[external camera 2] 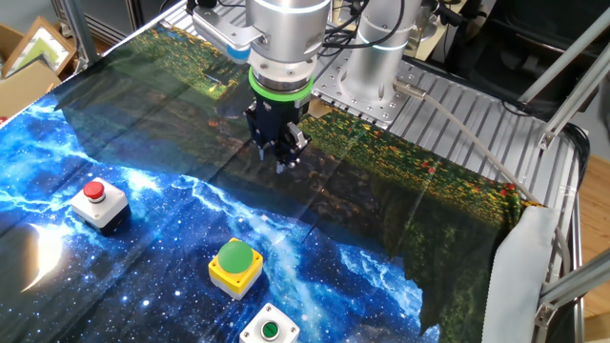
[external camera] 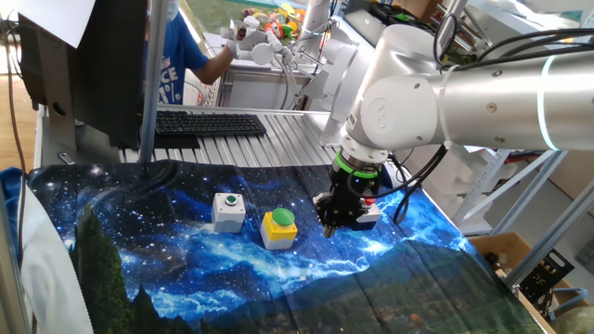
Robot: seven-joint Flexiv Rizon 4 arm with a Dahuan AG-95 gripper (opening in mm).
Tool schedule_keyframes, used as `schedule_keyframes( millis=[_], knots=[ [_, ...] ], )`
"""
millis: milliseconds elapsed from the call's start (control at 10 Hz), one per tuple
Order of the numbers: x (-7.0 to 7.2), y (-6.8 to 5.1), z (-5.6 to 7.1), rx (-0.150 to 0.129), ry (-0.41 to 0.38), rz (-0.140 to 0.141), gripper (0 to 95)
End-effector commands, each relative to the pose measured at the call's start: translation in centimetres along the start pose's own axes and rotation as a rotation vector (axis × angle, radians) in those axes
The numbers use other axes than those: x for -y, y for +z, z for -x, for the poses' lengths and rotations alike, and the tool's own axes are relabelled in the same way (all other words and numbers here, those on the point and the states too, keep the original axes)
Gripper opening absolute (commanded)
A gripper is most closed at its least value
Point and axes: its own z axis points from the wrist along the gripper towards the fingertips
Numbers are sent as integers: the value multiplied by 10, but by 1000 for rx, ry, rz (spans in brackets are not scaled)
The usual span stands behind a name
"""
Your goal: Press three buttons from left to right in sequence
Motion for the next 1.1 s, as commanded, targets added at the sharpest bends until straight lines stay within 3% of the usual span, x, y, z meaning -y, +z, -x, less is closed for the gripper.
schedule_keyframes(
  millis=[100, 600, 1000, 1100],
  knots=[
    [0, 0, 0, 0, -21, 0, 0],
    [0, 0, 0, 0, -71, 1, 0],
    [0, 0, 0, -7, -43, 0, 760],
    [0, 0, 0, -8, -34, 0, 760]
  ],
)
